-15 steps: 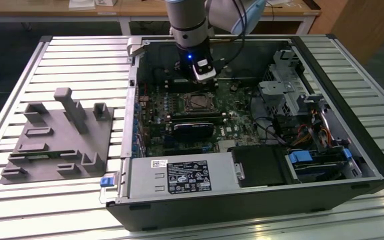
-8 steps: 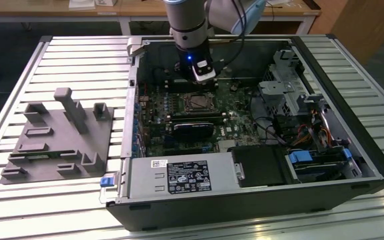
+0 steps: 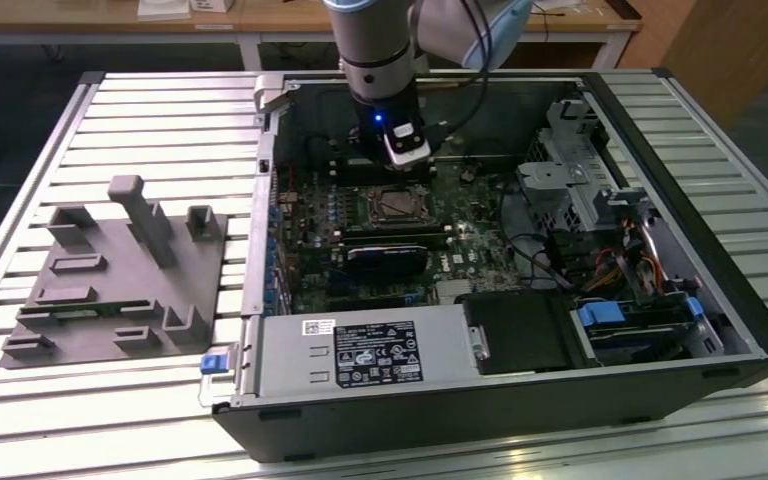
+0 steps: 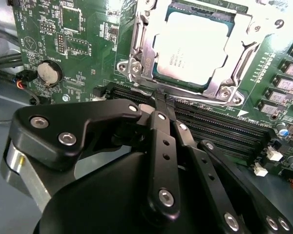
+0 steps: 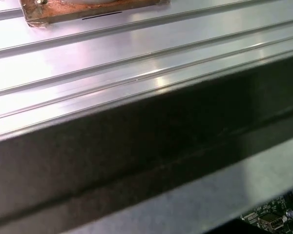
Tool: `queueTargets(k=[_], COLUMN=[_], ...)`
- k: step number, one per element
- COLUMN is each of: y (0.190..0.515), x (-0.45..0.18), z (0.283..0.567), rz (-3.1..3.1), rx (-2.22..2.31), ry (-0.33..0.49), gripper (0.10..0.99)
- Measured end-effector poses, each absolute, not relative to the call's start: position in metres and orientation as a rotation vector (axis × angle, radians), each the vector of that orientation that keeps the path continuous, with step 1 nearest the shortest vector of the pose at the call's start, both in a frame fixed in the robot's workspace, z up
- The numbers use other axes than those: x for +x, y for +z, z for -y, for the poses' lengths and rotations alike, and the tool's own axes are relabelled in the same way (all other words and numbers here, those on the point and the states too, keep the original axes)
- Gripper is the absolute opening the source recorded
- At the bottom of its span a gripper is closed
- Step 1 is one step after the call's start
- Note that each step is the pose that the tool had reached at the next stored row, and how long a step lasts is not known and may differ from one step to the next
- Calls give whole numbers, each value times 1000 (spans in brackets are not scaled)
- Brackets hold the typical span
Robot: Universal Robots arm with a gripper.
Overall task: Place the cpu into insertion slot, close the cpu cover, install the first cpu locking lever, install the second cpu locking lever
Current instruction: 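Install the first cpu locking lever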
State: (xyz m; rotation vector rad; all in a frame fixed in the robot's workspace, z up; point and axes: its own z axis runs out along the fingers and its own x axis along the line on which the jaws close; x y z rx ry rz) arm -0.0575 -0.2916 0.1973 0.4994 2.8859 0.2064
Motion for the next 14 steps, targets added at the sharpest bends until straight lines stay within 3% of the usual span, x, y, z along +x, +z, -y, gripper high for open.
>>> queueTargets(k=[14], y=[194], x=[-57], z=[295], rz=[-2885], rx=[499], ry=[206], gripper=[106])
